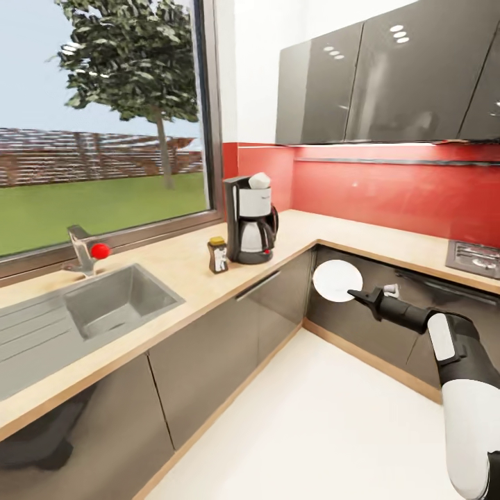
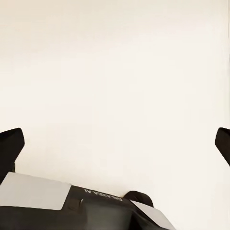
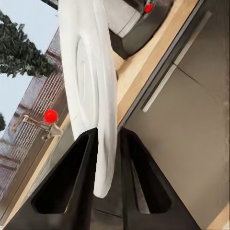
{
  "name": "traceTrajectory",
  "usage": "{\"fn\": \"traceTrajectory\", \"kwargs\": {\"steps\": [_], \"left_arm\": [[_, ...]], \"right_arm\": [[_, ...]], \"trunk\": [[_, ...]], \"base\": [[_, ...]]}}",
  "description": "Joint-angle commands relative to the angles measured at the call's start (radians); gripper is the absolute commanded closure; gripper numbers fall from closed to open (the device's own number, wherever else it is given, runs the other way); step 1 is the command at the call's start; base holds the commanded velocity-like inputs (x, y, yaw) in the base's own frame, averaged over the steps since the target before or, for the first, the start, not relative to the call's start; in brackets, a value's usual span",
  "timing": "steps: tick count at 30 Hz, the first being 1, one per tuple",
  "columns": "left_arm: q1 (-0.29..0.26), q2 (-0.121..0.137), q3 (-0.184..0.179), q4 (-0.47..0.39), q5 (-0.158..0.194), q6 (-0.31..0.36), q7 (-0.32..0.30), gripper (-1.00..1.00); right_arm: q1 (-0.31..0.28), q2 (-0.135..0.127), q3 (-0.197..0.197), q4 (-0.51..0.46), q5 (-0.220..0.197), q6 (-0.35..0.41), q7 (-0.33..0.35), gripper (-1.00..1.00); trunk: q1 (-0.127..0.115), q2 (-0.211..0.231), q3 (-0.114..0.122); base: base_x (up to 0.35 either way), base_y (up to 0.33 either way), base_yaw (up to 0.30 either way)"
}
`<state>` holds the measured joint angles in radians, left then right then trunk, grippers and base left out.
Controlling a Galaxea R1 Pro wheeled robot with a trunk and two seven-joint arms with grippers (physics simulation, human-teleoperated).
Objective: Set up a coffee station on the kitchen countertop: keep the coffee maker on the countertop, move the bottle of coffee from the kitchen shelf to the counter next to the coffee maker, place a paper coffee filter on top of the coffee maker, put the saucer next to the coffee maker with the coffee cup on the saucer, and place the electric kettle next to the coffee maker.
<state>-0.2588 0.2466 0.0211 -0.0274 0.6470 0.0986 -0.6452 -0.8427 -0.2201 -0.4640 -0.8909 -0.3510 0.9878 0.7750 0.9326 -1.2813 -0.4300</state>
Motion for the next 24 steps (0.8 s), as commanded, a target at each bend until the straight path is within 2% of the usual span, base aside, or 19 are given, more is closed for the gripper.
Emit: {"fn": "traceTrajectory", "kwargs": {"steps": [1,7,24], "left_arm": [[0.000,0.000,0.002,0.000,0.007,0.010,-0.004,-1.00],[0.000,0.000,0.003,0.000,0.007,0.010,-0.004,-1.00],[0.000,0.000,0.003,-0.001,0.007,0.010,-0.004,-1.00]], "right_arm": [[-0.001,0.000,-0.002,0.001,0.001,0.005,0.007,1.00],[-0.001,0.001,-0.002,0.003,0.002,0.002,0.007,1.00],[-0.001,0.001,-0.002,0.005,0.001,0.002,0.009,1.00]], "trunk": [[0.000,0.000,-0.001],[0.000,0.000,-0.001],[0.000,0.000,-0.001]], "base": [[0.208,-0.275,-0.239],[0.240,-0.246,-0.088],[0.296,-0.178,-0.005]]}}
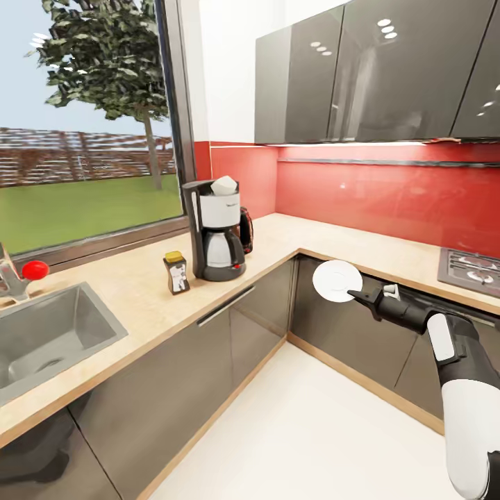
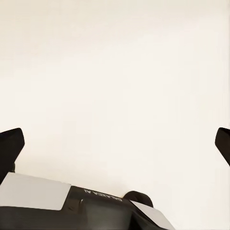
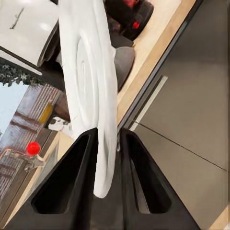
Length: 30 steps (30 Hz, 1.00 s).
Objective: Set up a coffee station on the kitchen countertop: keep the coffee maker on the countertop, move the bottle of coffee from the kitchen shelf to the counter next to the coffee maker, place a paper coffee filter on top of the coffee maker, put the saucer next to the coffee maker with the coffee cup on the saucer, and place the electric kettle next to the coffee maker.
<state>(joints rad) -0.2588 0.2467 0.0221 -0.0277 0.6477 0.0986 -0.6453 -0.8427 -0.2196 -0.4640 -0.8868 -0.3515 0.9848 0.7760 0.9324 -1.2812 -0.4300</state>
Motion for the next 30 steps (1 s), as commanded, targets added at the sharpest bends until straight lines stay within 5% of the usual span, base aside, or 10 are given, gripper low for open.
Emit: {"fn": "traceTrajectory", "kwargs": {"steps": [1,16,30], "left_arm": [[0.000,0.000,0.002,0.000,0.006,0.010,-0.004,-1.00],[0.000,0.000,0.001,0.000,0.006,0.010,-0.004,-1.00],[0.000,0.000,0.001,-0.001,0.006,0.010,-0.004,-1.00]], "right_arm": [[-0.001,0.000,-0.002,0.000,0.002,0.005,0.008,1.00],[0.002,0.000,-0.002,0.000,0.002,0.005,0.007,1.00],[0.004,0.000,-0.002,0.000,0.002,0.005,0.007,1.00]], "trunk": [[0.001,-0.001,-0.001],[0.001,-0.001,-0.001],[0.001,-0.001,-0.001]], "base": [[0.301,-0.173,0.000],[0.283,-0.192,0.003],[0.033,-0.101,0.182]]}}
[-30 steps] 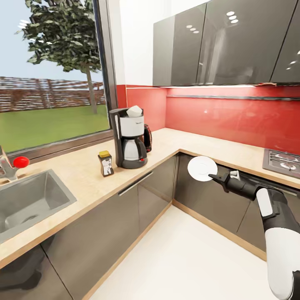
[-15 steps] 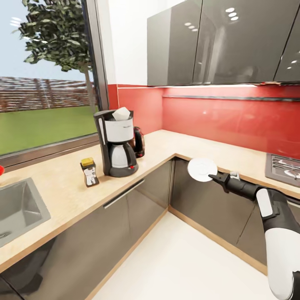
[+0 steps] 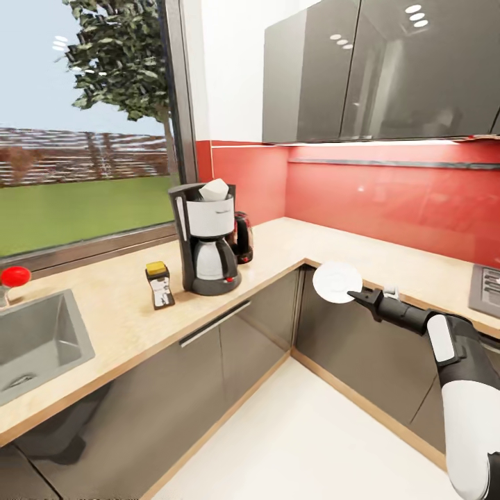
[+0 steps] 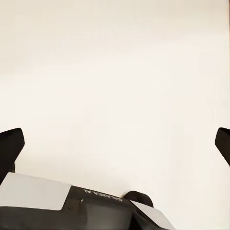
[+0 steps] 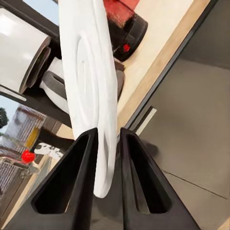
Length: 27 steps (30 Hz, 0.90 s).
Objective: Set up a coffee station on the kitchen countertop: keep the coffee maker on the countertop, move the bottle of coffee from the kitchen shelf to the counter next to the coffee maker, place a paper coffee filter on top of the coffee maker, put the saucer next to the coffee maker with the coffee cup on the saucer, and place the electric kettle next to the coffee maker.
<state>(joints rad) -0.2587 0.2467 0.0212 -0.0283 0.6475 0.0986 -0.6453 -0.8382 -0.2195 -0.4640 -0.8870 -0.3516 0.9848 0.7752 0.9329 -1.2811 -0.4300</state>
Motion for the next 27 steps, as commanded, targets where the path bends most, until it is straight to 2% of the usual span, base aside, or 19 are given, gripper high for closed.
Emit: {"fn": "traceTrajectory", "kwargs": {"steps": [1,11,16,27], "left_arm": [[-0.001,0.000,0.002,0.000,0.006,0.010,-0.004,-1.00],[-0.001,0.000,0.002,0.000,0.006,0.010,-0.004,-1.00],[-0.001,0.000,0.002,0.000,0.006,0.010,-0.004,-1.00],[-0.001,0.000,0.002,0.001,0.006,0.010,-0.004,-1.00]], "right_arm": [[-0.001,0.000,-0.002,0.000,0.002,0.005,0.008,1.00],[0.000,0.000,-0.002,0.000,0.001,0.005,0.009,1.00],[0.001,0.000,-0.002,-0.001,0.001,0.005,0.009,1.00],[0.001,0.000,-0.001,-0.001,0.001,0.005,0.008,1.00]], "trunk": [[0.000,-0.001,-0.001],[0.000,-0.001,-0.001],[0.000,-0.001,0.000],[0.000,-0.001,0.000]], "base": [[0.001,-0.217,0.043],[0.000,-0.306,0.013],[0.000,-0.307,0.161],[0.002,-0.050,0.258]]}}
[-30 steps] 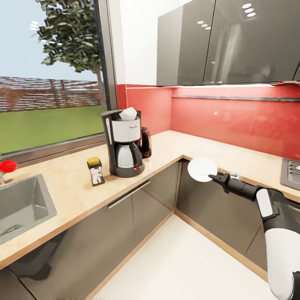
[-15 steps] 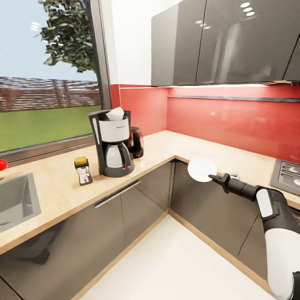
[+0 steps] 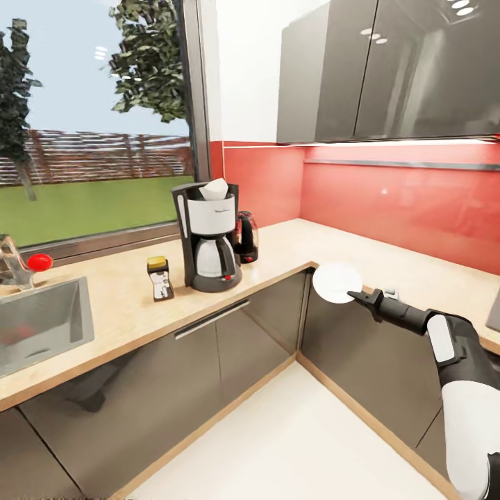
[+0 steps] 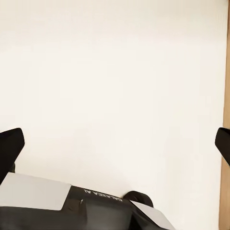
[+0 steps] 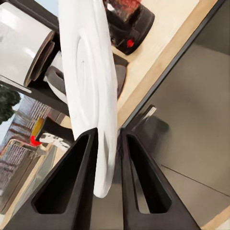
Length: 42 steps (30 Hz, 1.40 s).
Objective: Set up a coffee station on the kitchen countertop: keep the coffee maker on the countertop, move the bottle of coffee from the kitchen shelf to the counter next to the coffee maker, place a paper coffee filter on top of the coffee maker, put the saucer next to the coffee maker with the coffee cup on the saucer, and place the electric kettle next to the coffee maker.
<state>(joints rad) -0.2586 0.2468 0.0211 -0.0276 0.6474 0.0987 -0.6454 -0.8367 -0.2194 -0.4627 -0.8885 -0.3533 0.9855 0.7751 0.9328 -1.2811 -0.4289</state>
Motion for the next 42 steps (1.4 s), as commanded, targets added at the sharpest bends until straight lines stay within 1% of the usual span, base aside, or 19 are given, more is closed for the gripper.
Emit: {"fn": "traceTrajectory", "kwargs": {"steps": [1,5,12,23,27,35,39,42], "left_arm": [[-0.001,0.000,0.002,0.000,0.006,0.010,-0.003,-1.00],[-0.001,0.000,0.002,0.000,0.007,0.010,-0.003,-1.00],[-0.001,0.000,0.002,0.000,0.006,0.010,-0.003,-1.00],[-0.001,0.000,0.002,0.000,0.007,0.010,-0.003,-1.00],[-0.001,0.000,0.002,0.000,0.006,0.010,-0.003,-1.00],[-0.001,0.000,0.002,0.000,0.007,0.010,-0.003,-1.00],[-0.001,0.000,0.002,0.000,0.007,0.010,-0.003,-1.00],[-0.001,0.000,0.002,0.000,0.006,0.010,-0.003,-1.00]], "right_arm": [[-0.001,0.000,-0.002,0.000,0.002,0.005,0.008,1.00],[-0.001,0.000,-0.002,-0.001,0.002,0.005,0.009,1.00],[-0.001,0.000,-0.002,-0.001,0.002,0.005,0.008,1.00],[-0.001,0.000,-0.002,-0.001,0.003,0.004,0.007,1.00],[-0.001,0.000,-0.002,-0.001,0.002,0.004,0.007,1.00],[-0.001,0.000,-0.001,-0.001,0.002,0.005,0.007,1.00],[-0.001,0.000,-0.001,-0.001,0.003,0.005,0.007,1.00],[-0.001,0.000,-0.001,-0.001,0.003,0.005,0.007,1.00]], "trunk": [[0.000,-0.001,-0.001],[0.000,-0.001,-0.001],[0.000,-0.001,-0.001],[0.000,-0.001,-0.001],[0.000,-0.001,-0.001],[0.000,-0.001,-0.001],[0.000,-0.001,-0.001],[0.000,-0.001,-0.001]], "base": [[0.079,-0.107,0.139],[0.134,-0.189,0.086],[0.144,-0.228,0.218],[0.015,-0.038,0.257],[0.001,-0.184,0.091],[0.000,-0.310,0.011],[0.000,-0.260,0.170],[0.000,-0.027,0.261]]}}
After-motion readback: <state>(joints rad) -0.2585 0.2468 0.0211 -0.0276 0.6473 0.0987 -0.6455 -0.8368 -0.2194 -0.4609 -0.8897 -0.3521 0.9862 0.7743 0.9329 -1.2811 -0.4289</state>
